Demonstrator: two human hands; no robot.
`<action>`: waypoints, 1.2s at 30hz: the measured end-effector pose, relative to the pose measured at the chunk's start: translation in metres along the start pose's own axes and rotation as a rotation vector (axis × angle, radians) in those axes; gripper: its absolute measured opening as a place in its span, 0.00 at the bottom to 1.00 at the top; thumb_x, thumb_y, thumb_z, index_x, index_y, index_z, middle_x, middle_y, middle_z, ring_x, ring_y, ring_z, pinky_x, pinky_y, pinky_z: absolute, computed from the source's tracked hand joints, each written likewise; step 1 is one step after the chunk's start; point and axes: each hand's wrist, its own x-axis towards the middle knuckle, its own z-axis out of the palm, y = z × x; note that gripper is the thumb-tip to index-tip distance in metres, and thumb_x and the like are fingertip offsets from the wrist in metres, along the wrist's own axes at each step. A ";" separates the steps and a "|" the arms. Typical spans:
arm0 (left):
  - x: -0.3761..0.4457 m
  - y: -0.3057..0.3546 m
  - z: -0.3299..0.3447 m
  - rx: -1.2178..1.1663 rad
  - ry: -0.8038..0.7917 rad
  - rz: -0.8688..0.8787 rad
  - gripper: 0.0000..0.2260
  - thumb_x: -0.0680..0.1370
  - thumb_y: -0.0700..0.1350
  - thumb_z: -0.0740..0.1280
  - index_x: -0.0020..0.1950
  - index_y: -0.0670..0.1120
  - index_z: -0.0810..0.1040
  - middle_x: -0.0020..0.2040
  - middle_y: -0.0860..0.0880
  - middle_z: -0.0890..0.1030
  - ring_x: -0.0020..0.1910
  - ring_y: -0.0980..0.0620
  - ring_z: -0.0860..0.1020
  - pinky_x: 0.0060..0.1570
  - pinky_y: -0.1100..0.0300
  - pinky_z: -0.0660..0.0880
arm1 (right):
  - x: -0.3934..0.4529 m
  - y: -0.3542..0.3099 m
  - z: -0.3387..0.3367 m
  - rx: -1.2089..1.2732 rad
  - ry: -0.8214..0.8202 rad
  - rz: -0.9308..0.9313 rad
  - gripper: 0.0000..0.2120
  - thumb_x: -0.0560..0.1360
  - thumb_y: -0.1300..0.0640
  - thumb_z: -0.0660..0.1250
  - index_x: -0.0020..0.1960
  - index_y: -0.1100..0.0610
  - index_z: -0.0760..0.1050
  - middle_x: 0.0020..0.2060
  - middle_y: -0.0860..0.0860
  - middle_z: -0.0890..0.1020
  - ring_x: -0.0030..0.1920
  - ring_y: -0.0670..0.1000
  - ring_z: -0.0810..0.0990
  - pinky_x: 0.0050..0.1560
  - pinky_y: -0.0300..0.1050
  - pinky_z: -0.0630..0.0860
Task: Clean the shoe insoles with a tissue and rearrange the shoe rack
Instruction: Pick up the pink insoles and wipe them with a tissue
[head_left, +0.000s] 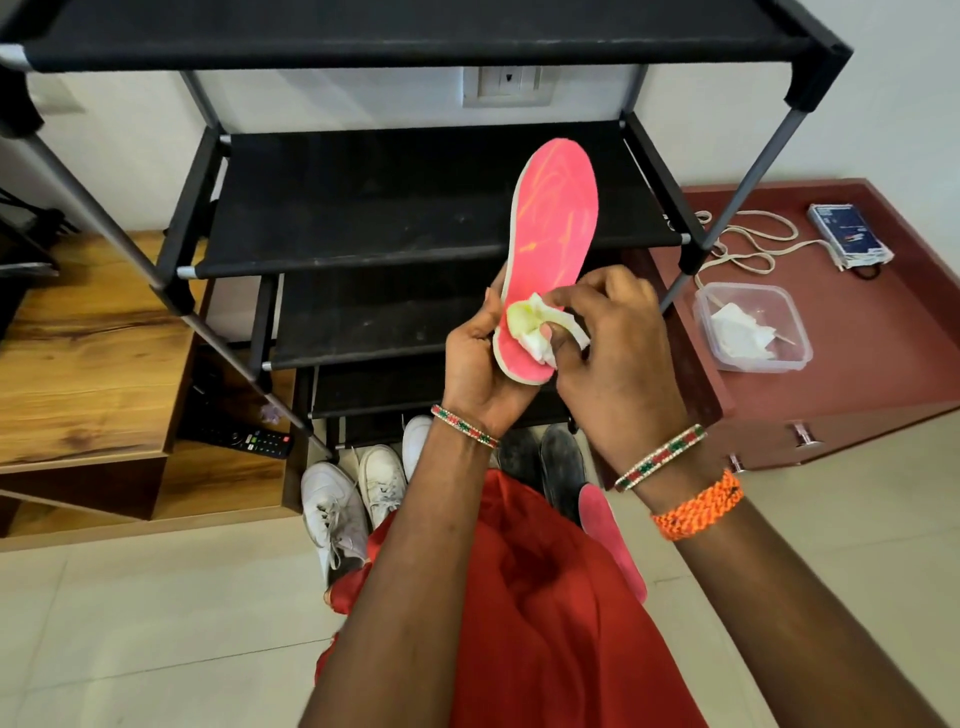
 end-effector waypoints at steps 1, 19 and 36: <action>-0.001 0.000 0.001 -0.016 0.000 -0.003 0.21 0.82 0.49 0.49 0.73 0.44 0.63 0.55 0.44 0.77 0.51 0.48 0.78 0.51 0.55 0.78 | -0.001 -0.002 0.002 0.063 -0.016 0.015 0.10 0.72 0.65 0.69 0.53 0.60 0.80 0.47 0.51 0.75 0.49 0.49 0.73 0.46 0.37 0.69; -0.007 0.002 -0.003 -0.099 -0.035 0.031 0.25 0.76 0.45 0.56 0.74 0.48 0.62 0.55 0.44 0.77 0.52 0.48 0.79 0.58 0.55 0.75 | 0.013 -0.003 0.006 0.388 -0.435 0.173 0.06 0.68 0.64 0.73 0.41 0.54 0.82 0.37 0.46 0.83 0.39 0.43 0.81 0.42 0.28 0.75; -0.002 -0.009 -0.007 -0.085 0.066 -0.049 0.28 0.74 0.46 0.60 0.73 0.41 0.63 0.57 0.43 0.75 0.59 0.47 0.73 0.68 0.54 0.64 | 0.028 0.021 0.024 0.313 -0.133 0.182 0.05 0.71 0.66 0.70 0.44 0.57 0.80 0.39 0.48 0.81 0.38 0.40 0.78 0.40 0.25 0.74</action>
